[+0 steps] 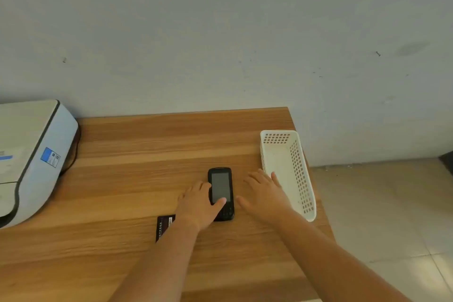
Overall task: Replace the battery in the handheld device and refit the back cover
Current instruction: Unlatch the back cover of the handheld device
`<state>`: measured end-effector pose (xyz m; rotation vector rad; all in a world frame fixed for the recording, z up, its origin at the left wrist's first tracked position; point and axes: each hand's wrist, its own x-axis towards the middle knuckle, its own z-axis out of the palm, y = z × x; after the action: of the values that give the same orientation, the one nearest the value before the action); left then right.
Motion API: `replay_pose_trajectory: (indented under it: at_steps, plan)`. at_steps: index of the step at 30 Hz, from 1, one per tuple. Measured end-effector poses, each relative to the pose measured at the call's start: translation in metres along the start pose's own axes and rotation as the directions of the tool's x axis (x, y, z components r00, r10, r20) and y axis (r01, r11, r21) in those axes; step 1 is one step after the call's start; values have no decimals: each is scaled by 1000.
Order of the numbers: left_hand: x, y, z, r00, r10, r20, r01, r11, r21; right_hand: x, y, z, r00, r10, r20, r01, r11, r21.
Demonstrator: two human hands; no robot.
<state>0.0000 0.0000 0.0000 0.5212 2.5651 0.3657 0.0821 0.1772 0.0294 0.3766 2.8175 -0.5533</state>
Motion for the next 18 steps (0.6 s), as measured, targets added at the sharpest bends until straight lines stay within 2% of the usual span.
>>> replay_pose_trajectory:
  at_steps: [5,12,18]
  plan:
    - [13,24,16,1000,-19,-18,20,998,65,-2,13,-2,999,-12,-33,10,999,-45]
    - [17,58,42,990,-136,-42,140,981,132,-7,28,2,999,-10,-38,7,998,-66]
    - [19,57,50,988,-136,-73,148,970,192,-7,31,3,999,-19,-43,17,999,-50]
